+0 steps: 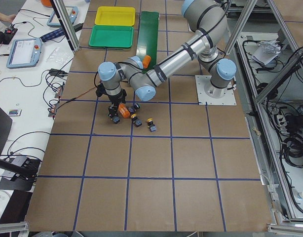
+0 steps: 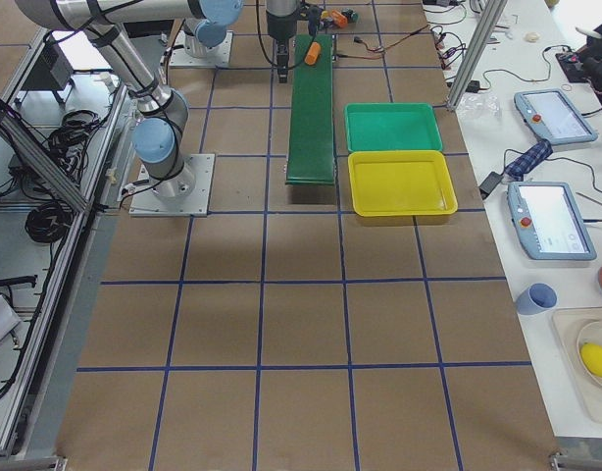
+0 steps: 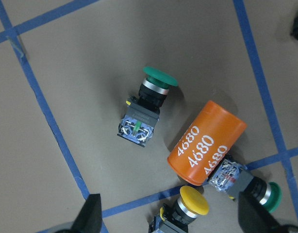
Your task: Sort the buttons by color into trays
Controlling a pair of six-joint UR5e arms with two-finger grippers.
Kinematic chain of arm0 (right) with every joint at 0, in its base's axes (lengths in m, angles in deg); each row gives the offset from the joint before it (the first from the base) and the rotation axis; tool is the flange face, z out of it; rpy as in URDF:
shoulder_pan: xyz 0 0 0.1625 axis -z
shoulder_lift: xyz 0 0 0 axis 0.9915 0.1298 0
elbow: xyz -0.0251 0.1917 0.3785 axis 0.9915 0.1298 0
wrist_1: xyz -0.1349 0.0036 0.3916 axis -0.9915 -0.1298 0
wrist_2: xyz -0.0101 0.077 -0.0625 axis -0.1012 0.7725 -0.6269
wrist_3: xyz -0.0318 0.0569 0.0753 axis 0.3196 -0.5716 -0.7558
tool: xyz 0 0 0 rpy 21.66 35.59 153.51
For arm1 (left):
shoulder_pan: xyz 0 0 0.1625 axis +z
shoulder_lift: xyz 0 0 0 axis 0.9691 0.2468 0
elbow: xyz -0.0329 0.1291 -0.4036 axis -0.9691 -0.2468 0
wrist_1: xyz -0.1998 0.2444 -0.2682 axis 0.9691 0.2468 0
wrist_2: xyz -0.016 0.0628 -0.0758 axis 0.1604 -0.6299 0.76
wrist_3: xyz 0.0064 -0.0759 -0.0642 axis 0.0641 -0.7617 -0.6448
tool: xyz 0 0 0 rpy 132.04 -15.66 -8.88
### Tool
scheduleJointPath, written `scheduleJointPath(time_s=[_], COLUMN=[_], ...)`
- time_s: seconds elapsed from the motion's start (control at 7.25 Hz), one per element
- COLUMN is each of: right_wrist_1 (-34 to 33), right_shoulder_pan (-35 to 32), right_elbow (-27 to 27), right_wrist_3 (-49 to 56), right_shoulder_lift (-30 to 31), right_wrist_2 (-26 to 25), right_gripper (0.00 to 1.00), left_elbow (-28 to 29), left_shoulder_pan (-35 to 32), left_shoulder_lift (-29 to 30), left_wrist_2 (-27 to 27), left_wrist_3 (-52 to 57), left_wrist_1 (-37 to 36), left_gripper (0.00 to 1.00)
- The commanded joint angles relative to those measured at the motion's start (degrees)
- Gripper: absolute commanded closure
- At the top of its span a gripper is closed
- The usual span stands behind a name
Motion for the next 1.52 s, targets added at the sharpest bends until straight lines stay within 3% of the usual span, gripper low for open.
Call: scheduleJointPath(time_s=[0.0,0.28,0.83,1.1,1.38], right_wrist_1=[0.05,0.05,0.14,0.05,0.05], right_shoulder_pan=[0.00,0.00,0.00,0.00,0.00], right_elbow=[0.00,0.00,-0.09,-0.09,-0.09], right_wrist_3=[-0.04,-0.13,-0.21,-0.22,-0.04], right_shoulder_lift=[0.03,0.03,0.03,0.03,0.03], right_wrist_2=[-0.21,0.31,0.22,0.13,0.05], right_gripper=[0.00,0.00,0.00,0.00,0.00], left_elbow=[-2.33,-4.88,-6.82,-7.17,-7.09], left_shoulder_pan=[-0.72,-1.07,-2.57,-2.22,-2.39], left_shoulder_lift=[0.44,1.05,3.07,4.31,3.61], left_wrist_2=[2.93,3.31,3.05,2.87,2.69], left_wrist_3=[4.54,5.17,7.54,8.93,9.83], left_wrist_1=[0.10,-0.51,-9.21,-11.67,-11.59], left_gripper=[0.00,0.00,0.01,0.10,0.85])
